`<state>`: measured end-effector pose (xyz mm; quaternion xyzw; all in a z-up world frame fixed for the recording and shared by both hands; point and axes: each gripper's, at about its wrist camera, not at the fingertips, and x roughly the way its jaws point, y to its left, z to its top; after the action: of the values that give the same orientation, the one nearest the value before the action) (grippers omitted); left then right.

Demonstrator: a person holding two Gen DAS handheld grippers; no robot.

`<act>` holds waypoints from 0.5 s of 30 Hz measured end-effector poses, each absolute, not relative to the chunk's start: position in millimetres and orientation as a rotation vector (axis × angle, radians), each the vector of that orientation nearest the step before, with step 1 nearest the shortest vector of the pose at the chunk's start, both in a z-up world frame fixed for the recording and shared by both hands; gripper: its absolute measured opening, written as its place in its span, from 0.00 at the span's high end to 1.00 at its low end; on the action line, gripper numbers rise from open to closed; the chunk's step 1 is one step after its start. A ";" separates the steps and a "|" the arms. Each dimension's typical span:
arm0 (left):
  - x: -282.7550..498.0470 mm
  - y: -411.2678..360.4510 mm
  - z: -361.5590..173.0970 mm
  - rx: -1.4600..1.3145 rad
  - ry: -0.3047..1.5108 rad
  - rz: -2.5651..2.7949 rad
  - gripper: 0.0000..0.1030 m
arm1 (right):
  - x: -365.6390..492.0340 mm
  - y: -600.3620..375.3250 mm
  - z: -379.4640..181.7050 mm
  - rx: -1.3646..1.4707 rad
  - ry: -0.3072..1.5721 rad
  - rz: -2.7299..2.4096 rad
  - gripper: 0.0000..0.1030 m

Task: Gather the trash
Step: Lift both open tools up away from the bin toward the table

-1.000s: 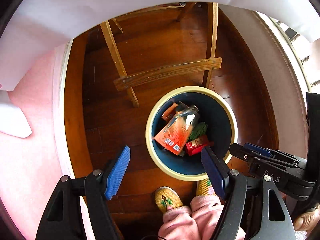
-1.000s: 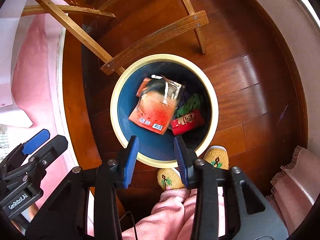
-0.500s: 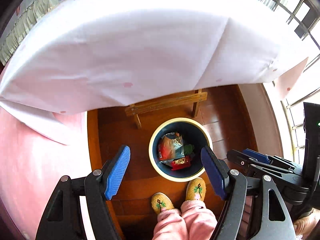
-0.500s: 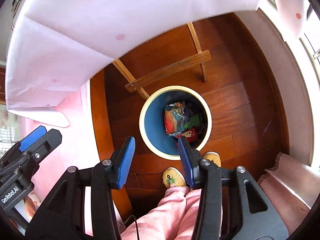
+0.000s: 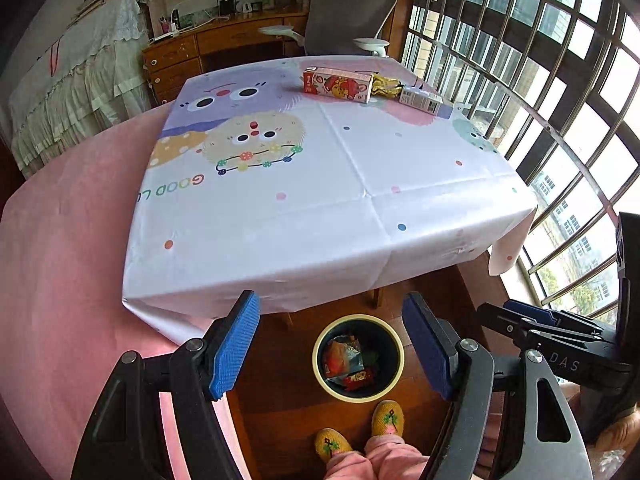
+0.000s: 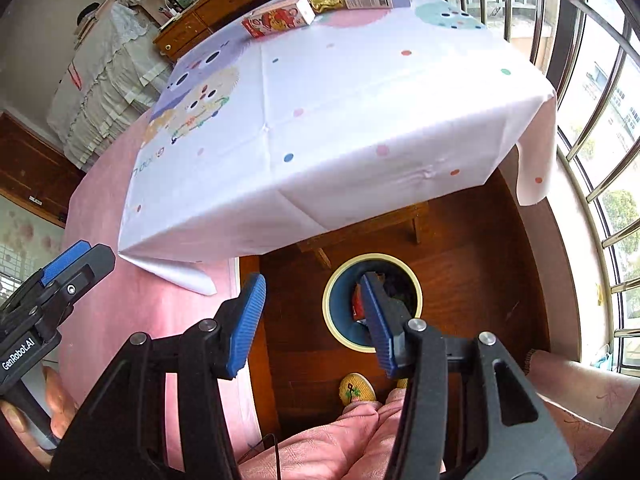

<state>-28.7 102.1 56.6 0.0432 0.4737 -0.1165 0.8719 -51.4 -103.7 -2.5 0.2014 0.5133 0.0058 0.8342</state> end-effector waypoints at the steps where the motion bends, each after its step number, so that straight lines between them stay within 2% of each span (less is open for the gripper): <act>1: -28.1 104.3 67.6 0.087 0.974 -0.245 0.27 | -50.7 -102.8 9.9 0.421 1.065 0.011 0.55; 8: -18.0 113.5 133.0 0.050 0.890 -0.257 0.27 | -43.8 -107.1 97.7 0.369 0.938 0.024 0.50; 15: 8.0 99.3 174.1 0.078 0.804 -0.210 0.27 | -10.5 -132.7 147.1 0.320 0.855 0.003 0.48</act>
<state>8.0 99.3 174.1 0.0377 0.3905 -0.1018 0.9142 -10.5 -132.7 147.1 0.1543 0.4130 0.0015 0.8976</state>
